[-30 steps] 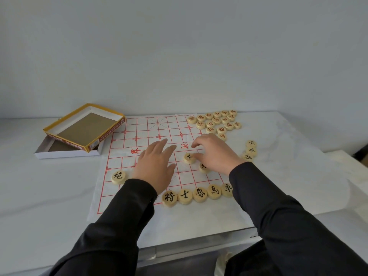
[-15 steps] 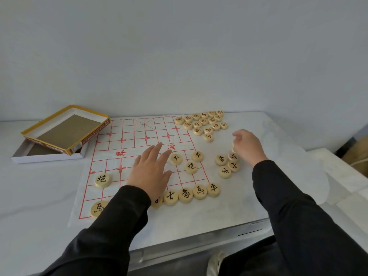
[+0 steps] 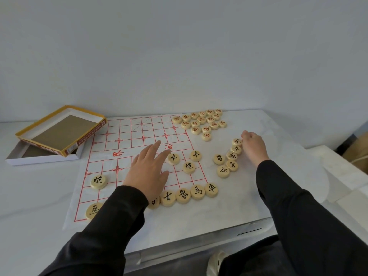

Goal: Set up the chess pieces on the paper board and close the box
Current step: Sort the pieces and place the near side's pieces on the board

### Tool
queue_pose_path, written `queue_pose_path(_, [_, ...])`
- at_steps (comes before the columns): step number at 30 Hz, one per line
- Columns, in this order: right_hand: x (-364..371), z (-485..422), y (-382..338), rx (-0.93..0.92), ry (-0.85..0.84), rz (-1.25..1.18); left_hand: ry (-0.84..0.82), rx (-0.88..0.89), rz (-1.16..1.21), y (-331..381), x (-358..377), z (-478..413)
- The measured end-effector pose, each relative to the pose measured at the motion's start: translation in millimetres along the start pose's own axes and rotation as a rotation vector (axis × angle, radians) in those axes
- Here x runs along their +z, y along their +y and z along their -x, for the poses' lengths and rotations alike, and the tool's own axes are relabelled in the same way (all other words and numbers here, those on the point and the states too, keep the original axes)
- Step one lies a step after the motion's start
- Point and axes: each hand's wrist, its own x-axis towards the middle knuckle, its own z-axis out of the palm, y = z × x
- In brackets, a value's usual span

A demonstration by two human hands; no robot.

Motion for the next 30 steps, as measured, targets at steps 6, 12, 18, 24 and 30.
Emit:
queue_pose_path(6, [13,-1,-3,0.027,0.070,0.288,0.001,0.009,0.014,3,1,1])
queue_pose_path(12, [20,2,-5,0.023,0.144,0.343,-0.010,-0.008,0.011,2,-1,2])
queue_pose_path(18, [31,16,-20,-0.226,0.231,0.344,-0.005,-0.037,-0.046,-10,-13,3])
queue_pose_path(24, [55,53,-64,-0.470,0.069,0.191,-0.094,-0.207,-0.056,-45,-30,8])
queue_pose_path(30, [84,99,-105,-0.665,-0.186,0.121,-0.121,-0.281,-0.033,-65,-41,13])
